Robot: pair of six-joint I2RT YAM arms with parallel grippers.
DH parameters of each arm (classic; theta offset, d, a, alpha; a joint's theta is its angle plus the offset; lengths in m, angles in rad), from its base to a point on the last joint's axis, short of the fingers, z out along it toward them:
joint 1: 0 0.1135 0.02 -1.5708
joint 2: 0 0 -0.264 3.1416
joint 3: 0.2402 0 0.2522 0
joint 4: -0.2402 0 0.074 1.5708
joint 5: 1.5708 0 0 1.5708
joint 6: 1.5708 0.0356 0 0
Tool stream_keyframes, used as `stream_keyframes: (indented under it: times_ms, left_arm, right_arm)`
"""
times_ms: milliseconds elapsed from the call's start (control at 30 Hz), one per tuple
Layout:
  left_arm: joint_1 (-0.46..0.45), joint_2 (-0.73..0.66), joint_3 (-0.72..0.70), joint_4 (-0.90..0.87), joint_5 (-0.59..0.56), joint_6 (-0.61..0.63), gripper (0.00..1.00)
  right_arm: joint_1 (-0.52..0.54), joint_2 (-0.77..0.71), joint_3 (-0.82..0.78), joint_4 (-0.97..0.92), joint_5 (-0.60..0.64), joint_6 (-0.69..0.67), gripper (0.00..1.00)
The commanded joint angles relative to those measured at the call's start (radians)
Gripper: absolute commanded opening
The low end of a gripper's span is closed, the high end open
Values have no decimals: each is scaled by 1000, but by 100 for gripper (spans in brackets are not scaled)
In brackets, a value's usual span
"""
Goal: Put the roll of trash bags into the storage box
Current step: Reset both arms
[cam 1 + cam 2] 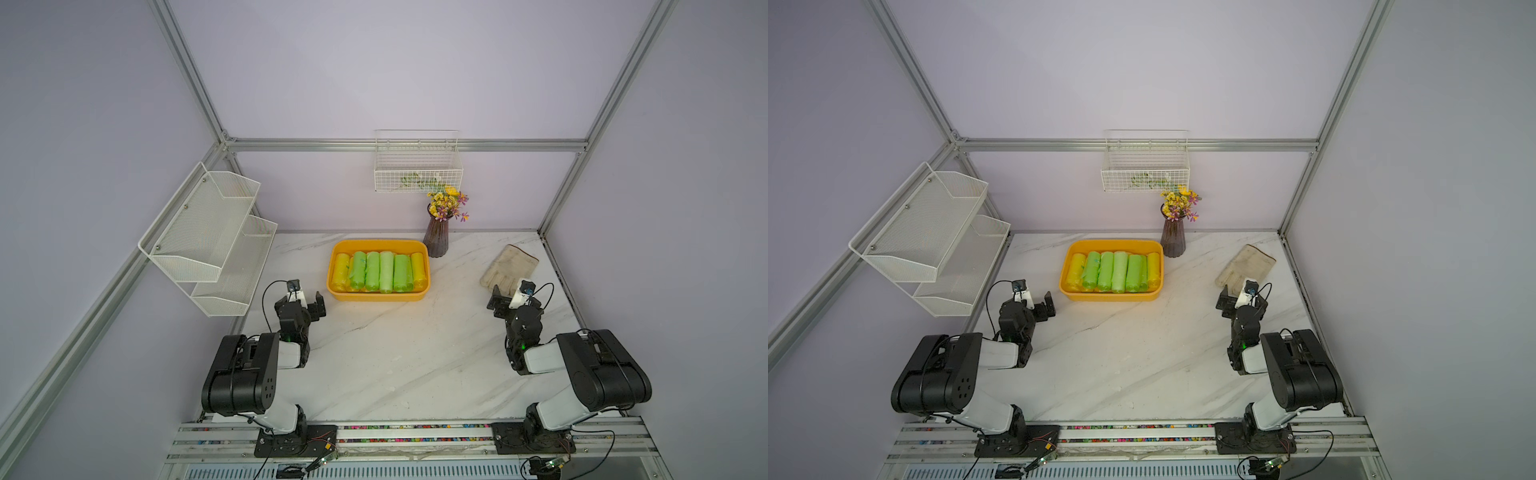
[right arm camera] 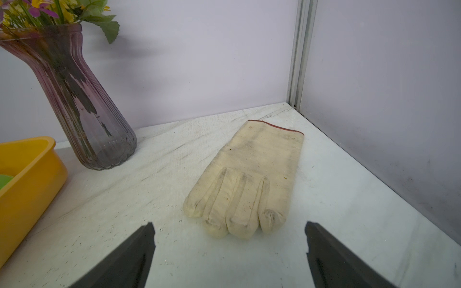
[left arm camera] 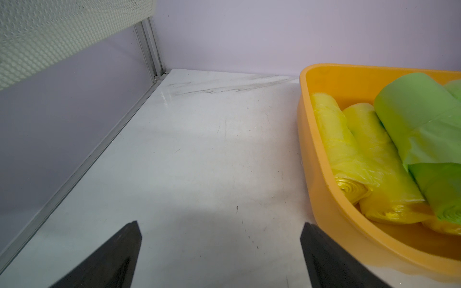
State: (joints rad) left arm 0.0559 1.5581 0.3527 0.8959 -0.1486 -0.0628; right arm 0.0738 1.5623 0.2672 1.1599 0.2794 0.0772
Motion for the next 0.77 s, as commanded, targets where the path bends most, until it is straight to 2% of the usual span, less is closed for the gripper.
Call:
stream_keyframes:
  times_ms: [0, 733]
  left_arm:
    - [-5, -7, 21, 26, 10, 13, 100]
    - [-10, -7, 26, 19, 0, 19, 100]
  right_arm:
    - [-2, 7, 10, 35, 0, 0, 99]
    - [-2, 6, 7, 37, 0, -2, 99]
